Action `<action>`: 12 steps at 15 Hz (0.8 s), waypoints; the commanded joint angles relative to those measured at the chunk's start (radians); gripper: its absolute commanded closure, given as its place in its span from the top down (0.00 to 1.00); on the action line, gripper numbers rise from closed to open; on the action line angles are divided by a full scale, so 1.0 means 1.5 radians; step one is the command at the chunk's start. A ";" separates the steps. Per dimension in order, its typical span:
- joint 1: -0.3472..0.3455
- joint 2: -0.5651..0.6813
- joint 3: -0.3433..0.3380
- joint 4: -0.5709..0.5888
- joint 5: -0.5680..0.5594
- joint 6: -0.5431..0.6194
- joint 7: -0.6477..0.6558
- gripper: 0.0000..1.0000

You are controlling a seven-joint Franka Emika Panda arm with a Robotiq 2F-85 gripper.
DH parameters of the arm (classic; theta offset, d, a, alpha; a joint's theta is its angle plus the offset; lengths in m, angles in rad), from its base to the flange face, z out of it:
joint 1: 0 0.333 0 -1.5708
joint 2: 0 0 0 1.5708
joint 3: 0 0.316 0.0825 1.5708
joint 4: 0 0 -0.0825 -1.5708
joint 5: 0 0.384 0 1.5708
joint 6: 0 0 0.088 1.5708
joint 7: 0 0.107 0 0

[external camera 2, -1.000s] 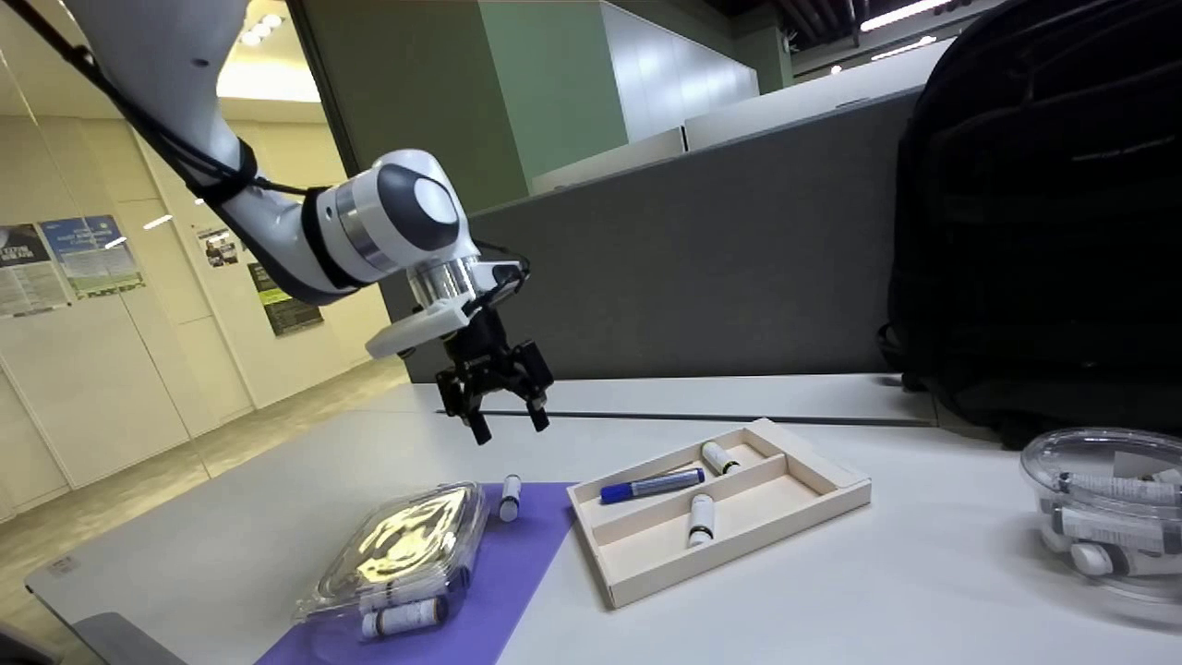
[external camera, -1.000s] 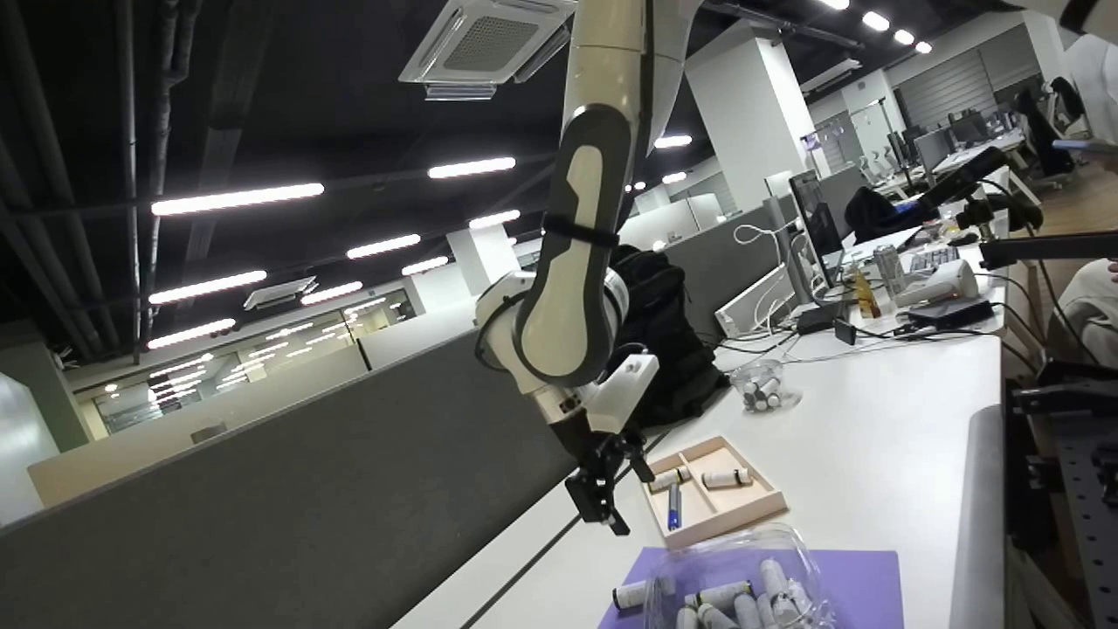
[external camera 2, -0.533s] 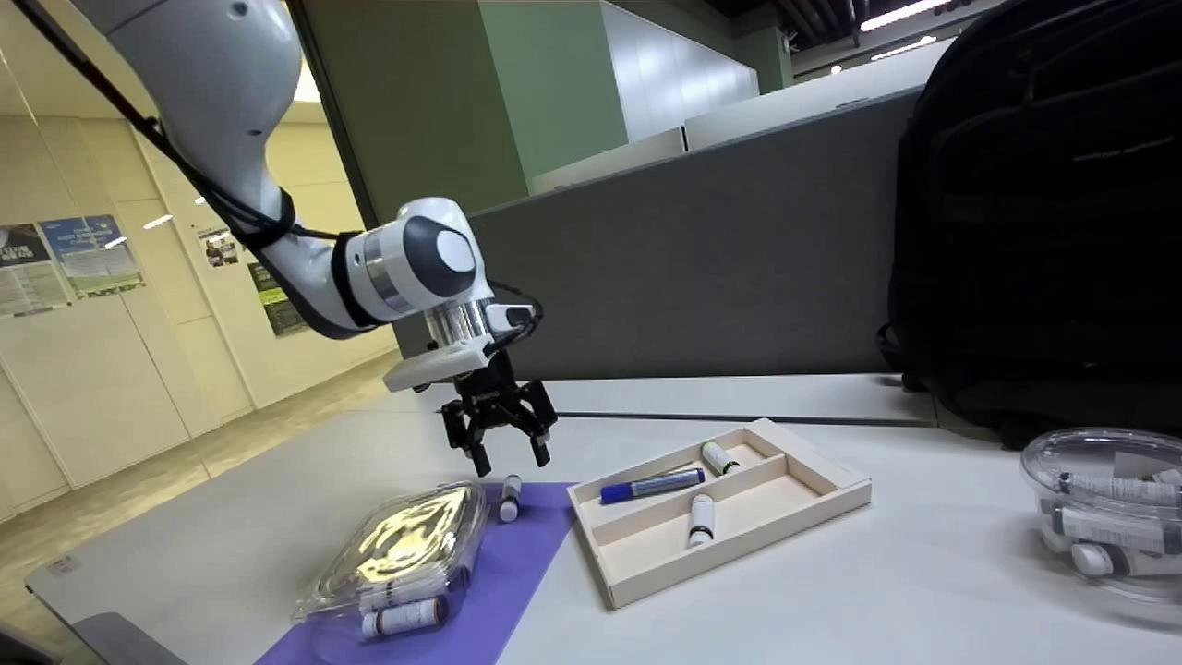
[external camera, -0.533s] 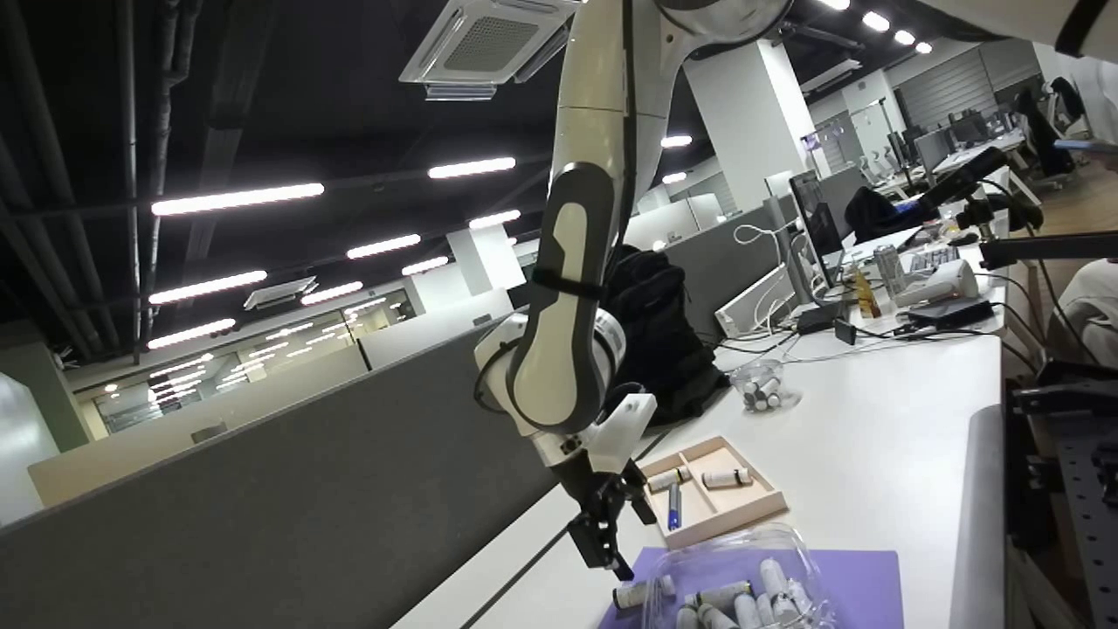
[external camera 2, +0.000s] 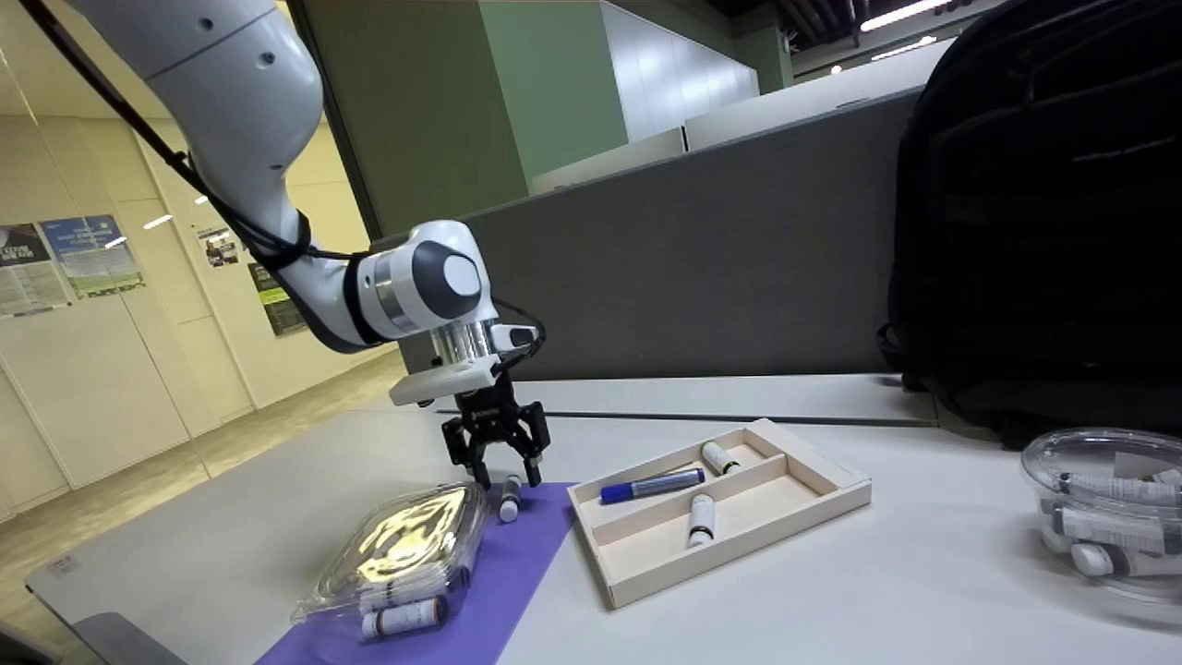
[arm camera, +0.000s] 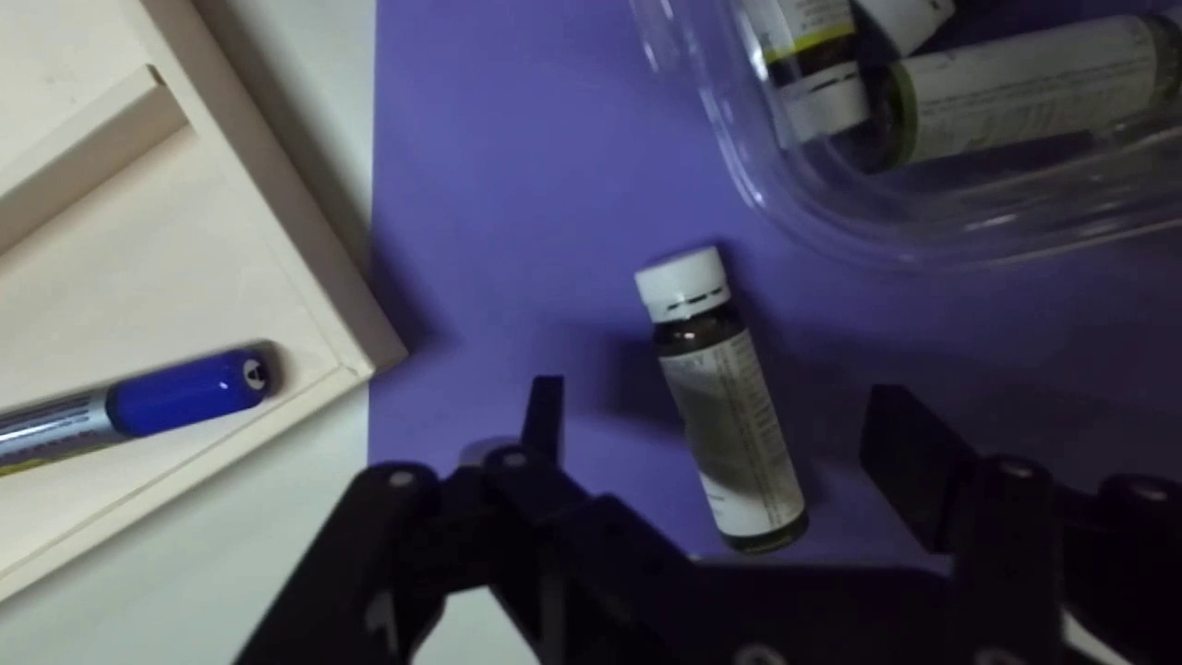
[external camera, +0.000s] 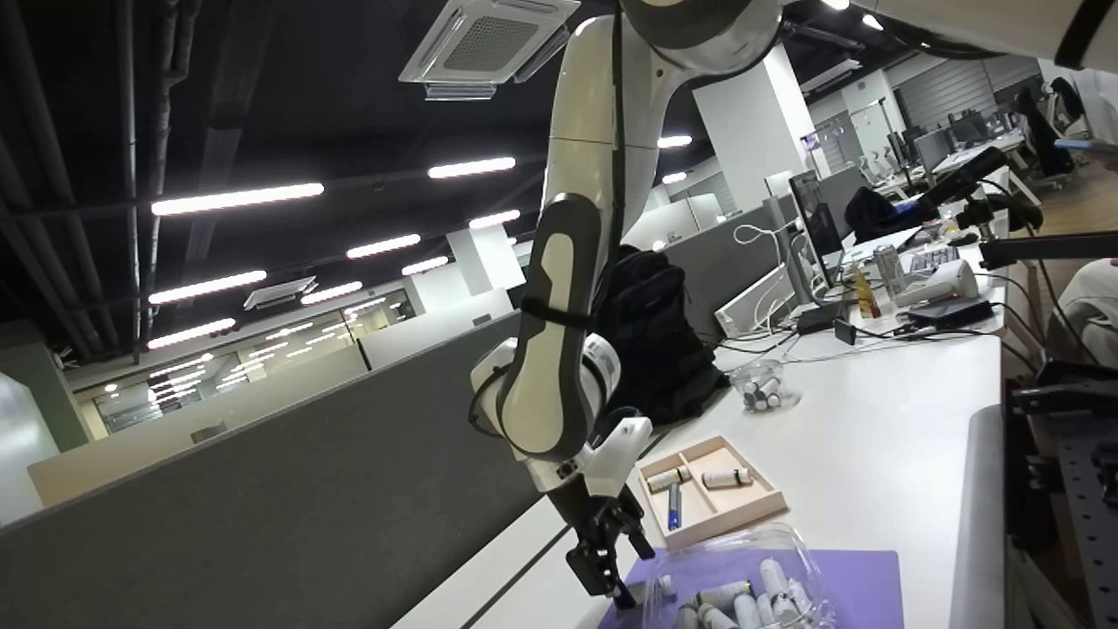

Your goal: Take the bottle from the table and put it in the bottom compartment of the box

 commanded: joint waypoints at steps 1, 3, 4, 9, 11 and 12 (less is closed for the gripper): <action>0.000 0.017 0.002 0.033 0.014 -0.023 -0.017 0.53; -0.001 0.020 0.002 0.037 0.016 -0.024 -0.021 0.38; -0.001 0.021 0.001 0.038 0.017 -0.025 -0.023 0.31; -0.007 -0.012 0.003 0.012 0.027 -0.014 -0.032 0.05; -0.014 -0.043 0.004 -0.014 0.032 0.003 -0.033 0.07; -0.018 -0.067 0.003 -0.033 0.035 0.019 -0.031 0.07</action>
